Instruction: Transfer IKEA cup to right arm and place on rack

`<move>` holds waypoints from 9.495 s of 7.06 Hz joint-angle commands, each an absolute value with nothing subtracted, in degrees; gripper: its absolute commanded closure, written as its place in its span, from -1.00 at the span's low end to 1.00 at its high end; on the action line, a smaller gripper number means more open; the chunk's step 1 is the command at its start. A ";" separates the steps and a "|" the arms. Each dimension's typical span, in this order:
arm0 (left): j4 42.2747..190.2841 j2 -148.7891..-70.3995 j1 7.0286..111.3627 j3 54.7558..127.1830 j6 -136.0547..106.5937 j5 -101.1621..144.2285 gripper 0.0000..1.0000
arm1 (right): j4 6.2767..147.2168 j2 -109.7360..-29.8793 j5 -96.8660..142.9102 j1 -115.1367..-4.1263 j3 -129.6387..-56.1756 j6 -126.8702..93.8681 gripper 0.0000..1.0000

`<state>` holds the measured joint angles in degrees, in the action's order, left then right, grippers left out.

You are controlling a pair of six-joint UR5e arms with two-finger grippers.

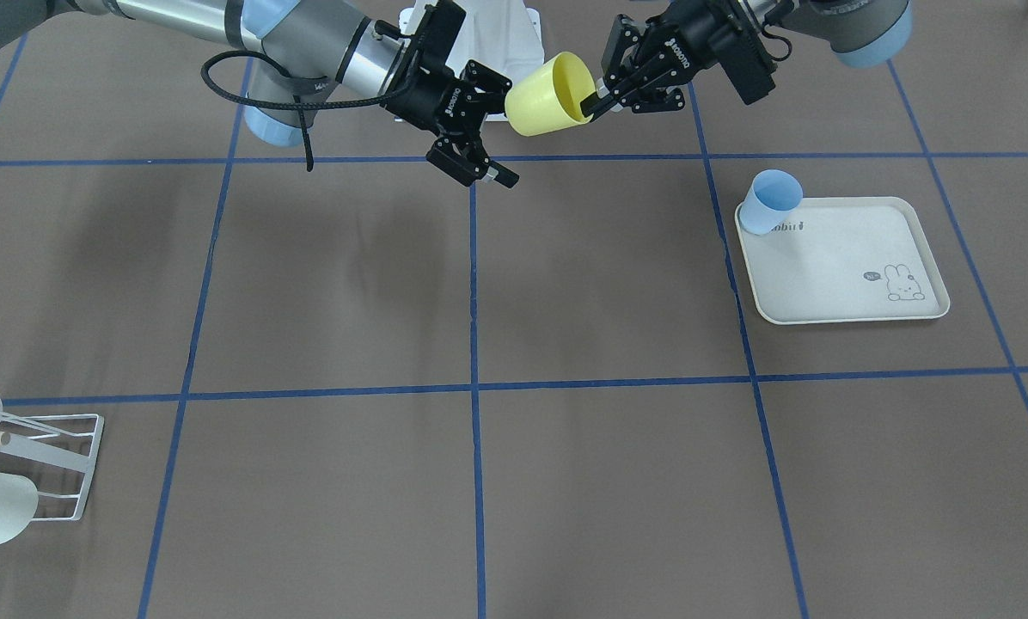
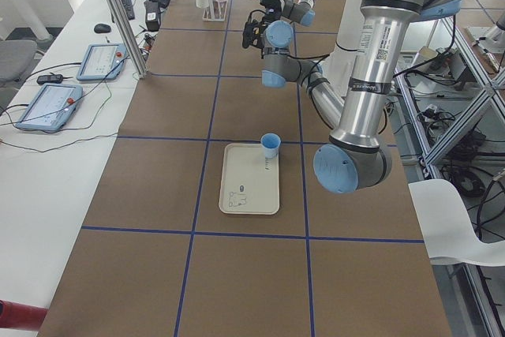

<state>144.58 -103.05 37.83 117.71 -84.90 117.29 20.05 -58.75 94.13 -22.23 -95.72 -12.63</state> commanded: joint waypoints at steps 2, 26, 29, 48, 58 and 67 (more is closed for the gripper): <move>144.49 -103.97 37.79 115.85 -84.90 116.46 1.00 | 20.04 -58.71 94.13 -21.97 -96.06 -12.66 -0.98; 116.28 -77.25 69.70 126.12 -16.78 121.81 -1.00 | 108.62 -62.38 88.64 -52.02 -123.84 50.70 0.82; 116.45 -77.87 69.61 126.47 -18.53 121.99 -1.00 | 108.81 -72.48 70.45 -51.59 -123.05 66.32 0.84; 118.21 -79.01 69.26 126.04 -26.02 121.99 -1.00 | 94.51 -77.87 60.73 -47.64 -105.31 69.96 0.70; 118.21 -78.84 69.17 125.51 -26.02 121.91 -1.00 | 92.91 -77.26 61.25 -46.49 -105.98 69.27 -0.95; 132.10 -77.27 49.07 119.00 -50.96 110.40 -1.00 | 61.53 -77.97 97.11 -43.79 -115.12 1.95 -0.98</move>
<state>130.83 -78.06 52.52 119.51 -47.82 112.67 64.17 -78.47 94.78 -45.59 -113.41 15.31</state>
